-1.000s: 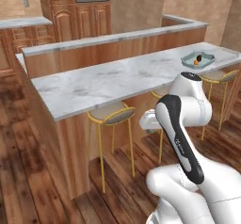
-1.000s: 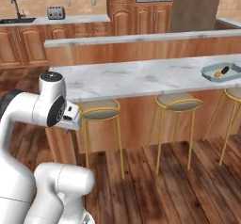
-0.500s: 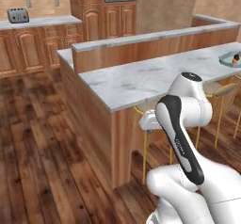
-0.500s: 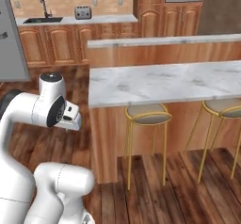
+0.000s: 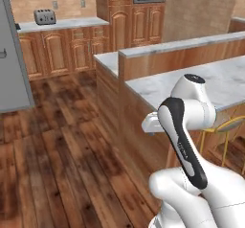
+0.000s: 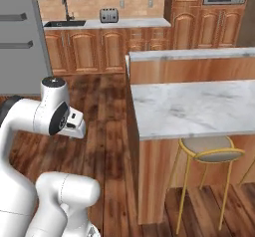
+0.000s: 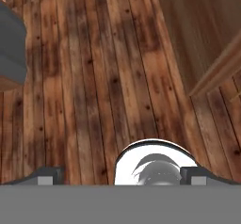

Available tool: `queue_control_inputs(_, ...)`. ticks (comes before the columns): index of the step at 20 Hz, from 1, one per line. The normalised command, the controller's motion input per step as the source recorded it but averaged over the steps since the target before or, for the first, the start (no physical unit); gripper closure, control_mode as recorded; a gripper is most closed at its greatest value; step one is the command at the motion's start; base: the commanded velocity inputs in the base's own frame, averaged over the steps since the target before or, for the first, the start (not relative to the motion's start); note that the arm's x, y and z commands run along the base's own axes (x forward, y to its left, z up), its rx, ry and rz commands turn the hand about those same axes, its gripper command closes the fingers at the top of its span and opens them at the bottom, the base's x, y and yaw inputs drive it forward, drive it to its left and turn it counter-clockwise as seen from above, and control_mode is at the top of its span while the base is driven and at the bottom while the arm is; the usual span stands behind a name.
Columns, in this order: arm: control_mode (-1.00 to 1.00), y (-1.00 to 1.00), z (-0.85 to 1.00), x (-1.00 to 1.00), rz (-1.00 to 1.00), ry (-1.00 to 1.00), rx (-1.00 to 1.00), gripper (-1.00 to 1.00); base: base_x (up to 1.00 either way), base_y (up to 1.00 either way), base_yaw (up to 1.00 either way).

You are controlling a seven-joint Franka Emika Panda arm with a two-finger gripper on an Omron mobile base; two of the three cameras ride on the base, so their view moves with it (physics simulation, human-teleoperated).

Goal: Place the cold items (carrot and sweet potato) from the fridge in one tupperware on the dining counter. Place the warm items (kebab skewer and hot dog) in the stove area in another tupperware.

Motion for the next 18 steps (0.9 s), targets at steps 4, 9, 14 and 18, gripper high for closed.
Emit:
queue_control_inputs(4, 1.0, 0.0, 0.0, 0.0, 0.0, 0.0, 0.0, -1.0, 0.98, 0.97, 0.08)
queue_control_inputs(9, 1.0, 0.0, 0.0, 0.0, 0.0, 0.0, 0.0, -1.0, 1.0, 0.39, 0.1)
queue_control_inputs(14, 1.0, 0.0, 0.0, 0.0, 0.0, 0.0, 0.0, -1.0, 1.0, -0.12, 0.11)
queue_control_inputs(18, 1.0, 0.0, 0.0, 0.0, 0.0, 0.0, 0.0, -1.0, 1.0, -0.12, 0.13)
